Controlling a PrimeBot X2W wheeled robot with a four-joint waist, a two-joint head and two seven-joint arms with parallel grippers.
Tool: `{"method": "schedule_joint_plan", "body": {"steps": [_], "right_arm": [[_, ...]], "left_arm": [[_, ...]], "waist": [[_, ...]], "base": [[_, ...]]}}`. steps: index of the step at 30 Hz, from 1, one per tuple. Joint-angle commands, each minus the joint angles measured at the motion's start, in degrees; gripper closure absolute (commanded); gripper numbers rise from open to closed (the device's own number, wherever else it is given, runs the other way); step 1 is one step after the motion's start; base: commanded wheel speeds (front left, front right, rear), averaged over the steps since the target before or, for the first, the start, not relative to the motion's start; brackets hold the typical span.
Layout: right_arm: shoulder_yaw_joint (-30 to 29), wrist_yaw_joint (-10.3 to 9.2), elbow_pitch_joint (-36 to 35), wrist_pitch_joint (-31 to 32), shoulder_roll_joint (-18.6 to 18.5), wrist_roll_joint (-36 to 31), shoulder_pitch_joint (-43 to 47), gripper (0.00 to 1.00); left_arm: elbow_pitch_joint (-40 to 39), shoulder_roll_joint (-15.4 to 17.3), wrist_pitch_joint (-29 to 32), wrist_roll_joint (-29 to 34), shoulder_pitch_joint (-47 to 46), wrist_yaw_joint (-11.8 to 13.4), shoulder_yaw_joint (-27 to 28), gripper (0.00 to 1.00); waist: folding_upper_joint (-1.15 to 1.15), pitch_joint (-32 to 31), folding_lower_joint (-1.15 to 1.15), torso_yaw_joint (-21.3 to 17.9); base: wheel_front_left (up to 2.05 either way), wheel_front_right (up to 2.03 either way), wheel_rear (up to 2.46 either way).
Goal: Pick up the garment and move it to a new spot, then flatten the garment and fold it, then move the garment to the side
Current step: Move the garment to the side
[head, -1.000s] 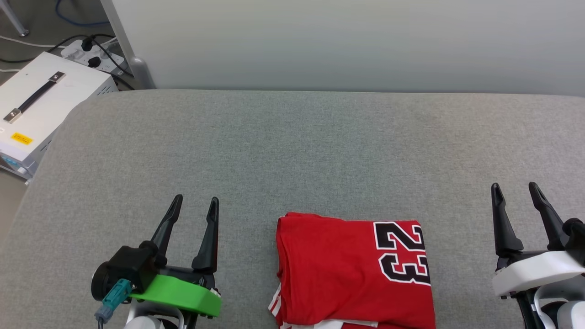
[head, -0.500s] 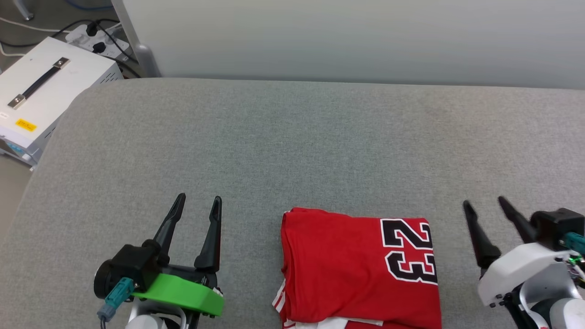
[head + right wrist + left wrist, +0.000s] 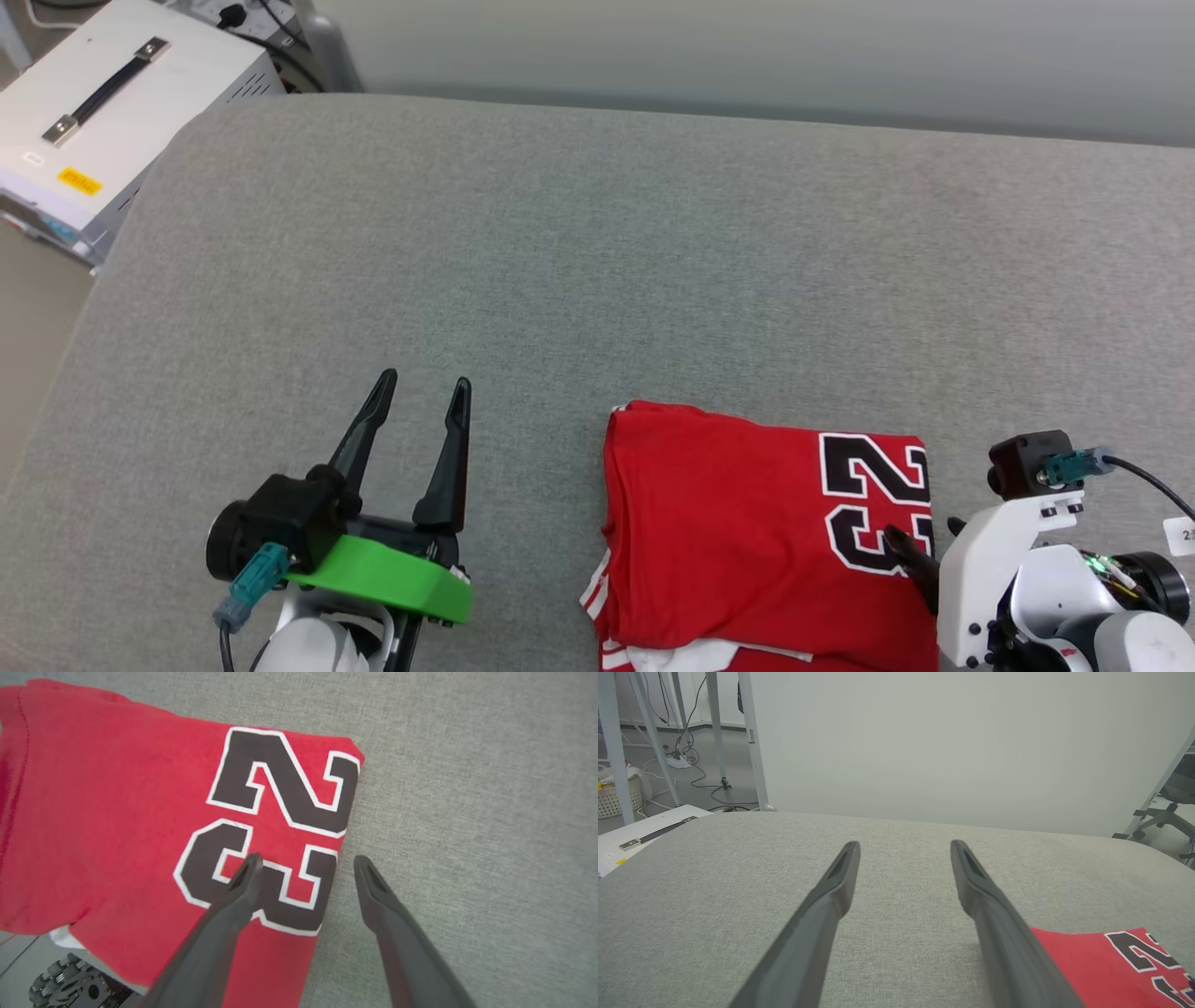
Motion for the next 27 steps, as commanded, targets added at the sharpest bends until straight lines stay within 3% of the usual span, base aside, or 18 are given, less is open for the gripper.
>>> {"method": "schedule_joint_plan", "body": {"steps": [1,12,13,14,15,16,22,27], "right_arm": [[-0.47,-0.04,0.45,0.99,0.72,-0.98,0.53,0.00],[-0.88,-0.04,5.77,5.06,3.08,-4.07,0.14,0.00],[-0.77,-0.04,6.38,5.14,3.16,-4.07,0.07,0.07],[-0.55,-0.04,7.06,5.09,3.21,-4.10,-0.04,0.52],[-0.40,-0.04,7.51,4.89,3.22,-4.14,-0.17,0.81],[-0.17,-0.04,7.99,4.51,3.19,-4.18,-0.36,1.00],[0.92,-0.04,9.37,0.54,1.74,-5.14,-2.08,1.00],[3.71,-0.04,8.49,-2.48,-1.75,-6.35,-4.16,1.00]], "left_arm": [[-0.01,-0.15,-0.33,0.01,-1.25,-0.17,0.05,0.00],[0.00,-0.49,-0.33,0.00,-3.15,-0.17,-0.57,0.00],[0.03,-0.51,-0.33,0.00,-3.28,-0.17,-0.63,0.00],[0.09,-0.53,-0.33,0.00,-3.42,-0.17,-0.70,0.00],[0.14,-0.53,-0.33,0.00,-3.53,-0.17,-0.75,0.00],[0.20,-0.53,-0.33,0.00,-3.64,-0.17,-0.79,0.00],[0.75,-0.30,-0.33,0.21,-3.43,-0.17,-0.81,0.00],[0.88,-0.04,-0.33,0.12,-2.95,-0.17,-1.13,0.00]], "waist": [[0.59,1.40,0.00,1.37],[0.59,4.56,0.00,3.17],[0.59,4.73,0.00,3.22],[0.59,4.90,0.00,3.27],[0.59,5.01,0.00,3.29],[0.59,5.08,0.00,3.28],[0.59,3.89,0.00,2.15],[0.59,1.94,0.00,-0.21]], "base": [[0.00,0.00,0.00],[0.00,0.00,0.00],[0.00,0.00,0.00],[0.00,0.00,0.00],[0.00,0.00,0.00],[0.00,0.00,0.00],[0.00,0.00,0.00],[0.00,0.00,0.00]]}}
